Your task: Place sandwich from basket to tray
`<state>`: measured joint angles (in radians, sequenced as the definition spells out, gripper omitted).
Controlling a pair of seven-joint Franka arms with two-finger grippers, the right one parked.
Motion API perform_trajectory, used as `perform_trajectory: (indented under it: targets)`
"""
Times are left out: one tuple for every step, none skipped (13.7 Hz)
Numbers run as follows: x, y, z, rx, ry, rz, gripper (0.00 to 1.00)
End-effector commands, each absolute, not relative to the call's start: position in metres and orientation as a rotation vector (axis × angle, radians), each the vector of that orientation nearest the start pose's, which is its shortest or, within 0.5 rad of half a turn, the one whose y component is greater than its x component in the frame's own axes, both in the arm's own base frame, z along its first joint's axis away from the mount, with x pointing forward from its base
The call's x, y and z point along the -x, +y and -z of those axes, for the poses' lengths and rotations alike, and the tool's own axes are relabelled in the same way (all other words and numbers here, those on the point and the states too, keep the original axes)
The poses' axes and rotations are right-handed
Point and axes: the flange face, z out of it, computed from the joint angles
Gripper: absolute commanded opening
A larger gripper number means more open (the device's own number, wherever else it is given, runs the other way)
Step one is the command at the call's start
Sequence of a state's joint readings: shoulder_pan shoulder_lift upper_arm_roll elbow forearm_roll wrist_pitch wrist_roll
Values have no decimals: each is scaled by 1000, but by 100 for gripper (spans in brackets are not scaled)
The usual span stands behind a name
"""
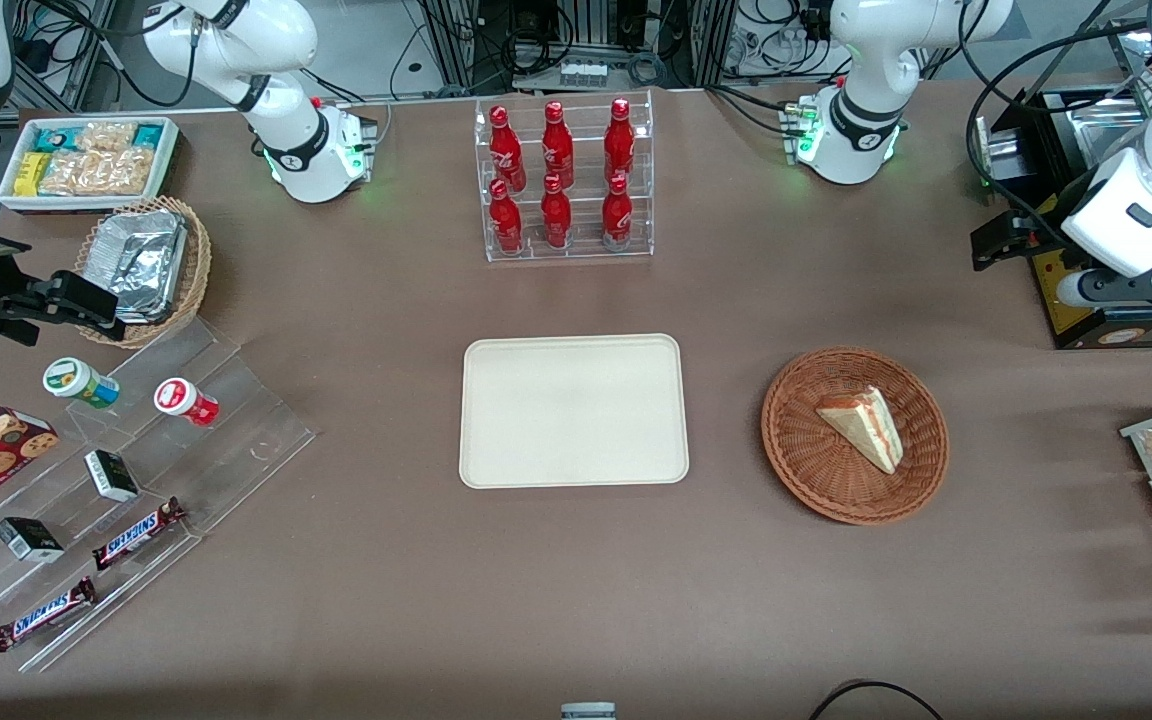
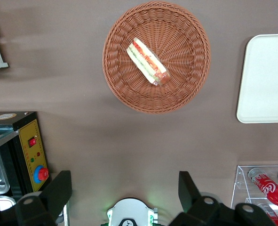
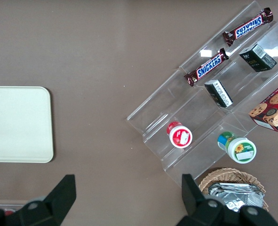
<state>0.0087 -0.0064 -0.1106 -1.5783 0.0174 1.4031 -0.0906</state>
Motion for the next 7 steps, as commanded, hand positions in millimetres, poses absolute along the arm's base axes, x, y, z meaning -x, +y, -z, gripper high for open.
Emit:
perform_trajectory:
  targets:
    - [-534, -55, -619, 3104, 3, -230, 100]
    - [-534, -55, -619, 3106, 8, -226, 100]
    - [-534, -56, -619, 3106, 17, -226, 100]
    - [-535, -55, -618, 3108, 27, -219, 100]
    - [-536, -53, -613, 3107, 25, -229, 100]
    - [-536, -51, -604, 3100, 36, -244, 100]
    - [-536, -50, -599, 3098, 34, -230, 100]
